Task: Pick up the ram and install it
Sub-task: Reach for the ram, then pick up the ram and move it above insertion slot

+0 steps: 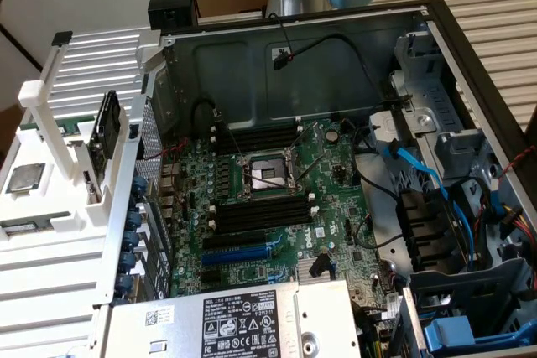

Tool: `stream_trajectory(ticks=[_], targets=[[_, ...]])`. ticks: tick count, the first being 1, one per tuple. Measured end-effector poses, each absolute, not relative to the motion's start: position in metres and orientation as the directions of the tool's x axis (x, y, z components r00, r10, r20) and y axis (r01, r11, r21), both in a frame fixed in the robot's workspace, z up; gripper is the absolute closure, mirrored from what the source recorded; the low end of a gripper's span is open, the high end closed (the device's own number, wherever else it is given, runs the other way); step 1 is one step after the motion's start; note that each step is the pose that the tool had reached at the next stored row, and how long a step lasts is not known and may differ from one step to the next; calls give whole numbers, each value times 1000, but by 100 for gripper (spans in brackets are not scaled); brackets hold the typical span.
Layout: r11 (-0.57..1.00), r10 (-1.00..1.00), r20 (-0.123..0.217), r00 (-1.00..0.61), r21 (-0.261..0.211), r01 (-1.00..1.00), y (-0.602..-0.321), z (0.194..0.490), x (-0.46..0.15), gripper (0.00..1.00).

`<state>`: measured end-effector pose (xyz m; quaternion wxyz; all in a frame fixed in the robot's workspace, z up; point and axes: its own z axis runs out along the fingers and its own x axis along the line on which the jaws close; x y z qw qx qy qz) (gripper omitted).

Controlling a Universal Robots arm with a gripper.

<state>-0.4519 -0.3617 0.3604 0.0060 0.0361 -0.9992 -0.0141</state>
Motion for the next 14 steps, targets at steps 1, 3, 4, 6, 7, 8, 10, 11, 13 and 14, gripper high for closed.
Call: stream_trajectory(ticks=[1, 3, 4, 6, 7, 8, 10, 11, 13, 14], targets=[[997, -76, 11, -997, 29, -76, -361, 359, -454, 90], [996, -85, 11, -996, 29, -85, -359, 356, -459, 90], [996, -88, 11, -996, 29, -88, -358, 356, -460, 90], [995, -96, 11, -995, 29, -96, -357, 354, -463, 90], [995, -96, 11, -995, 29, -96, -357, 354, -463, 90], [995, -96, 11, -995, 29, -96, -357, 354, -463, 90], [995, -96, 11, -995, 29, -96, -357, 354, -463, 90], [995, -96, 11, -995, 29, -96, -357, 354, -463, 90], [995, -96, 11, -995, 29, -96, -357, 354, -463, 90], [995, -96, 11, -995, 29, -96, -357, 354, -463, 90]])
